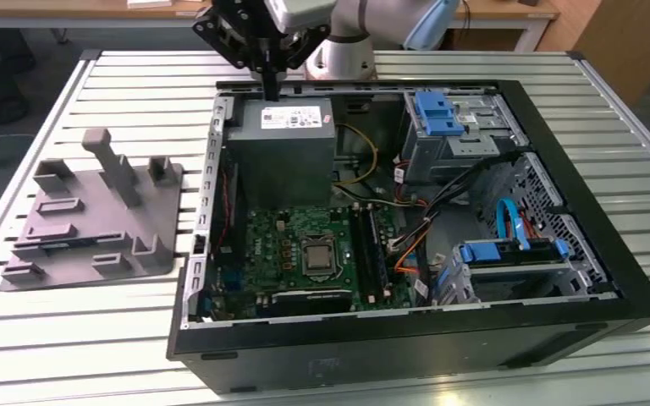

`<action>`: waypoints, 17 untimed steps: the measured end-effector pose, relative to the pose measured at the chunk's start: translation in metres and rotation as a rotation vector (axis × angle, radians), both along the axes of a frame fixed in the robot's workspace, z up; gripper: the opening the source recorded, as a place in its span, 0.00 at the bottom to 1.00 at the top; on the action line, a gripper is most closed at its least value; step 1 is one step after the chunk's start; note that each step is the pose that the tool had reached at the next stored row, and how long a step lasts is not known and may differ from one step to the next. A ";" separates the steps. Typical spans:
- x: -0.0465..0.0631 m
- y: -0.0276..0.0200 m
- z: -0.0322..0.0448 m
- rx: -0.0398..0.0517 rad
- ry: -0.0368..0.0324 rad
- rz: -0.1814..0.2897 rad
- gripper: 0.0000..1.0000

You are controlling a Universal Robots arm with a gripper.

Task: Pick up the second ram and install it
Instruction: 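Reach for the second ram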

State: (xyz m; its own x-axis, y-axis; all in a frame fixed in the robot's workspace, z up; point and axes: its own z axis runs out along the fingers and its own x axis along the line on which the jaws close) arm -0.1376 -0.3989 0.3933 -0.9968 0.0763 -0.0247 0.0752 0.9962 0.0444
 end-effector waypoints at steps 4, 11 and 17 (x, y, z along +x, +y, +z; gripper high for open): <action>-0.018 0.0000 0.0000 0.0000 -0.0003 0.000 0.10; -0.041 0.0000 -0.0001 0.0000 -0.0003 0.000 0.10; -0.055 0.0000 -0.0005 0.0001 -0.0005 0.000 0.10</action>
